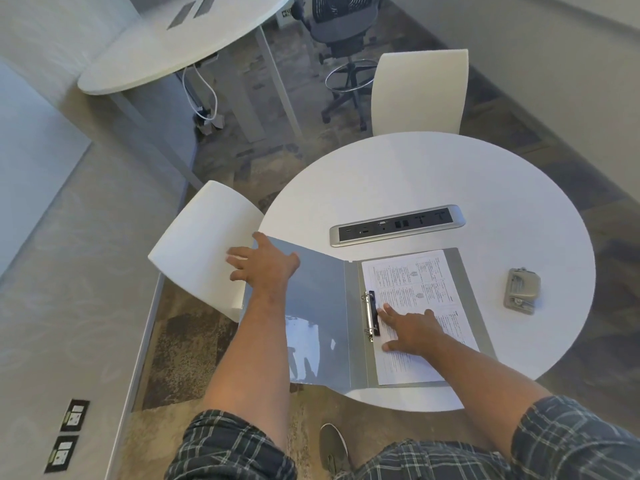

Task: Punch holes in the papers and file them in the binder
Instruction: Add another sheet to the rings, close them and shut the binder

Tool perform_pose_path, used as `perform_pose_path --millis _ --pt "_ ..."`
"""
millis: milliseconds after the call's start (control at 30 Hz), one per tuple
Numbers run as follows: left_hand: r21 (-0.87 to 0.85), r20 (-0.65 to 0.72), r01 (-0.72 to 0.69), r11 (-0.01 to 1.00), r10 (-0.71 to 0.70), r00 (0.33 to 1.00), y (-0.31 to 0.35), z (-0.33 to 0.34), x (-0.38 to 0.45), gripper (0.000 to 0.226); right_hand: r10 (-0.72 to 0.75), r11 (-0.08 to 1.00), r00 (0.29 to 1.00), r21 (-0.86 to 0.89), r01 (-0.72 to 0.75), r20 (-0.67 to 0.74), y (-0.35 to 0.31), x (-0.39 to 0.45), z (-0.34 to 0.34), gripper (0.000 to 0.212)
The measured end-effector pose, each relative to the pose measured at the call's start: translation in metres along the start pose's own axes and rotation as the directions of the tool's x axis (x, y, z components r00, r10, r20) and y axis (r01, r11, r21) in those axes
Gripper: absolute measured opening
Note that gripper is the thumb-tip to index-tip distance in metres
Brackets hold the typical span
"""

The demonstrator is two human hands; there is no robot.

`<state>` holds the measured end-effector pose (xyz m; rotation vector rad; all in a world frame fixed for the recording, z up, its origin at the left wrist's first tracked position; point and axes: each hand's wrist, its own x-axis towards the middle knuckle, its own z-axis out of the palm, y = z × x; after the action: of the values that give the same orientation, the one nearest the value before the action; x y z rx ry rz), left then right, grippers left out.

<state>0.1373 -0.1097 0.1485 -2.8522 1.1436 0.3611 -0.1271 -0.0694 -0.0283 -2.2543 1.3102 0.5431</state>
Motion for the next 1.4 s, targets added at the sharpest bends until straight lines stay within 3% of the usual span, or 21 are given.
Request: perform_pose_path --millis 133,267,333,400,467,567,733,833,967,1033,1133,1200,1267,1400 --pt "-0.099 0.083 -0.043 0.994 0.052 0.995 -0.006 -0.011 0.001 0.09 -0.005 0.999 1.0 0.032 0.004 0.012 0.002 0.0 0.001 0.091" --pt "-0.06 0.044 -0.278 0.959 0.28 0.959 0.006 -0.03 -0.003 0.089 -0.023 0.993 0.999 0.114 0.02 0.023 0.007 -0.003 -0.002 0.085" --pt "-0.118 0.138 -0.342 0.932 0.357 0.924 0.017 -0.043 -0.011 0.096 -0.03 0.982 0.999 0.186 0.023 0.033 0.011 -0.005 -0.005 0.082" --pt "-0.323 0.277 -0.323 0.889 0.416 0.866 0.03 -0.057 -0.027 0.1 -0.028 0.945 0.999 0.326 0.013 0.04 0.015 -0.008 -0.009 0.079" --pt "-0.511 0.363 -0.283 0.811 0.503 0.785 0.042 -0.065 -0.044 0.101 -0.019 0.833 1.0 0.552 0.009 0.012 0.02 -0.016 -0.016 0.073" --pt "-0.654 0.449 -0.214 0.725 0.6 0.662 0.056 -0.055 -0.06 0.108 0.008 0.532 0.996 0.844 0.068 -0.085 0.028 -0.035 -0.032 0.053" --pt "-0.626 0.573 -0.19 0.756 0.612 0.545 0.068 -0.005 -0.075 0.1 0.155 0.175 0.976 0.976 0.126 -0.154 0.056 -0.056 -0.042 0.038" --pt "-0.571 0.62 -0.192 0.798 0.573 0.536 0.07 0.026 -0.082 0.095 0.238 0.047 0.961 0.99 0.133 -0.14 0.071 -0.059 -0.04 0.034" --pt "-0.493 0.548 -0.344 0.799 0.593 0.59 0.066 0.058 -0.087 0.082 0.265 -0.111 0.958 0.983 0.145 -0.111 0.086 -0.058 -0.033 0.084" --pt "-0.429 0.457 -0.482 0.764 0.643 0.614 0.062 0.072 -0.088 0.079 0.237 -0.162 0.96 0.969 0.188 -0.147 0.088 -0.061 -0.034 0.089" --pt "-0.378 0.395 -0.575 0.726 0.688 0.609 0.055 0.088 -0.087 0.085 0.253 -0.216 0.955 0.954 0.209 -0.152 0.091 -0.07 -0.04 0.076" --pt "-0.341 0.39 -0.612 0.714 0.7 0.599 0.049 0.098 -0.087 0.094 0.286 -0.223 0.948 0.953 0.205 -0.137 0.095 -0.074 -0.039 0.082" --pt "-0.295 0.393 -0.632 0.717 0.693 0.604 0.042 0.109 -0.088 0.103 0.378 -0.14 0.914 0.966 0.215 -0.149 0.1 -0.075 -0.035 0.086" --pt "-0.18 0.4 -0.65 0.738 0.659 0.637 0.024 0.126 -0.093 0.116 0.524 0.081 0.836 0.986 0.145 -0.165 0.109 -0.078 -0.03 0.036"
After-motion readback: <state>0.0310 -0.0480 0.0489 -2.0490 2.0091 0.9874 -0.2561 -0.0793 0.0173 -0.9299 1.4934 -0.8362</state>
